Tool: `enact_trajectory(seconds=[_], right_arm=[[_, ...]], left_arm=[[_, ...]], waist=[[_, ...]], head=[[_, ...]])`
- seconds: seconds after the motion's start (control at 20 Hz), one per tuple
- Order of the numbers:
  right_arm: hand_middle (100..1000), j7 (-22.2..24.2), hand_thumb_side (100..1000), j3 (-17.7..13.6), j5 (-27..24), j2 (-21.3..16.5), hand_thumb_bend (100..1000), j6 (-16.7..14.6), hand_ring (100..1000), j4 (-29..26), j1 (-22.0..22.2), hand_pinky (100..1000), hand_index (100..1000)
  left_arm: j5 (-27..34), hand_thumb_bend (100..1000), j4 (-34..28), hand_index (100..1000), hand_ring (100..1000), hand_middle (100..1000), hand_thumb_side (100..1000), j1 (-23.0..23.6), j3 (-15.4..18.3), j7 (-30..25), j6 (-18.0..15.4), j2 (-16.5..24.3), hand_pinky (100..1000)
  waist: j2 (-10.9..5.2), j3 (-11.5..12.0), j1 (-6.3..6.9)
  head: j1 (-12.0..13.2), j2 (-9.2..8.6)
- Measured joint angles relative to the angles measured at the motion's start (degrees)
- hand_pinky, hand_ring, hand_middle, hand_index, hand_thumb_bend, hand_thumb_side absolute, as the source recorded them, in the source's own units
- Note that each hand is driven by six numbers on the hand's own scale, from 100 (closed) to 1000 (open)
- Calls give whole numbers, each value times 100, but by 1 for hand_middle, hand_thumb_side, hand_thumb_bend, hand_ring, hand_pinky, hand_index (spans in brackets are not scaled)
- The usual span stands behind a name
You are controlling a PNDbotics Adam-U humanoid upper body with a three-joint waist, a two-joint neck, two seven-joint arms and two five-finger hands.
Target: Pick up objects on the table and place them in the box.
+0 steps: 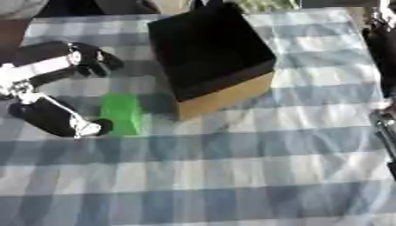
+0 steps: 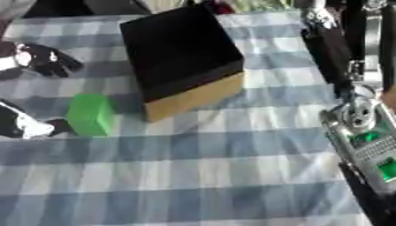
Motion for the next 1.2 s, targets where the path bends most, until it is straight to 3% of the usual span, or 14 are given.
enact_trajectory(seconds=[0.35,0.8,1.2], right_arm=[[648,5,596,0,0,5,100,-5,743,0,23,844,799],[647,23,592,0,0,38,100,-22,743,0,31,845,798],[647,44,593,1,30,43,100,1,743,0,50,845,798]], left_arm=[[-26,428,0,925,887,849,100,-26,-65,-103,110,0,882],[-465,717,0,929,940,879,117,-96,-150,-404,297,0,924],[-1045,714,0,925,942,879,159,-398,-254,-808,102,-5,919]], waist=[[-12,-11,11],[-43,-12,13],[-58,-14,37]], head=[[0,-2],[3,-2],[2,-2]])
